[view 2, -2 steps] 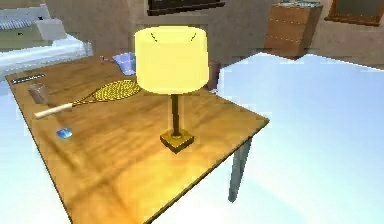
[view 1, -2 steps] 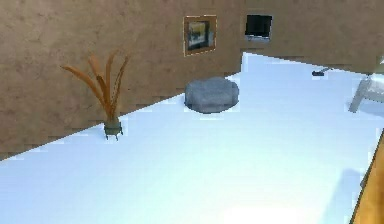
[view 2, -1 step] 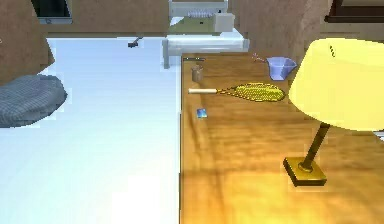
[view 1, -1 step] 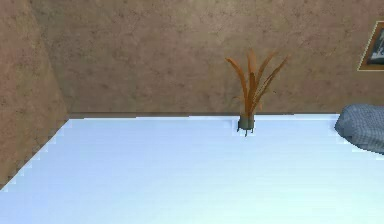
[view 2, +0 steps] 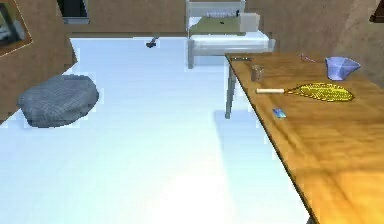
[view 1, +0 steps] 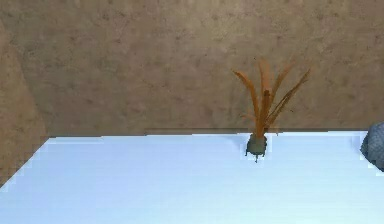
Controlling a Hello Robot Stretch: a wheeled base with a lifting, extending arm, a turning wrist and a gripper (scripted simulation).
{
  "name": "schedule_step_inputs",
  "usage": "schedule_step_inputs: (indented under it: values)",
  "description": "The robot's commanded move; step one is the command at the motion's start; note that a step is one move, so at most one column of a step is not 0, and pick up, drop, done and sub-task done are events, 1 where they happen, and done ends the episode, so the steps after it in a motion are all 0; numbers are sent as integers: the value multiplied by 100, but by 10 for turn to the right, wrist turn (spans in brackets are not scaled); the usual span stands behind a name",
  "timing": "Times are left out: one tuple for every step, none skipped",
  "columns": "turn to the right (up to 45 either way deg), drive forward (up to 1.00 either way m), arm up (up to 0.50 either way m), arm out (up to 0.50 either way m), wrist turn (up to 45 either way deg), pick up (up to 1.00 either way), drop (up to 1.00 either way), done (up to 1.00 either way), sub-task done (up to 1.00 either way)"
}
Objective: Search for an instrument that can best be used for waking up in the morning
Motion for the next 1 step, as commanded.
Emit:
schedule_step_inputs:
  values:
    - [450, 0, 0, 0, 0, 0, 0, 0, 0]
